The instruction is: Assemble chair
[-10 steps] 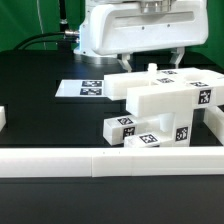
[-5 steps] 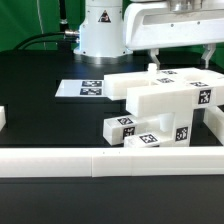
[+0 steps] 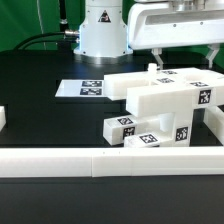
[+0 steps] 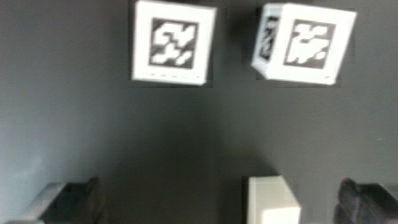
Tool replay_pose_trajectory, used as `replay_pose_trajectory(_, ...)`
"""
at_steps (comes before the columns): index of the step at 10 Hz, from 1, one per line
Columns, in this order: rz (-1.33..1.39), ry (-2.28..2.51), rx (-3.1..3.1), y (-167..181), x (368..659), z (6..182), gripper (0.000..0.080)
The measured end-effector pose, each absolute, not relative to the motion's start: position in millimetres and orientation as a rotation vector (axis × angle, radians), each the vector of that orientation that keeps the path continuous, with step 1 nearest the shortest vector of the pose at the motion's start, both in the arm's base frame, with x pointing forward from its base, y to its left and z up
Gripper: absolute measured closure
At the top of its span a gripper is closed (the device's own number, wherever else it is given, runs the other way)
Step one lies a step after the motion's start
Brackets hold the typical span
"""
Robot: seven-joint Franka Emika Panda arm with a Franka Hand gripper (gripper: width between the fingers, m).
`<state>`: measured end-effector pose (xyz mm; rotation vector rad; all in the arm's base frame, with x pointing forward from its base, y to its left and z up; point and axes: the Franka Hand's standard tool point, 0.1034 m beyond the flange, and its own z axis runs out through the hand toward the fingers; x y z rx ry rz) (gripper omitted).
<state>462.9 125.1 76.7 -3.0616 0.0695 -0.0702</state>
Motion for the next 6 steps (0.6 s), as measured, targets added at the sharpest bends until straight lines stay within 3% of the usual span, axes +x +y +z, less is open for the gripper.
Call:
replay_pose_trajectory(3,-0.055,0.102,-3.068,155,455,65.3,0.0150)
replay_pose_trajectory(5,-0.106,0.085,-3.080,156,456,49.4,0.0150)
replay_pose_trajectory(6,-0.100,0.086,-3.080,157,456,49.5,0.0150)
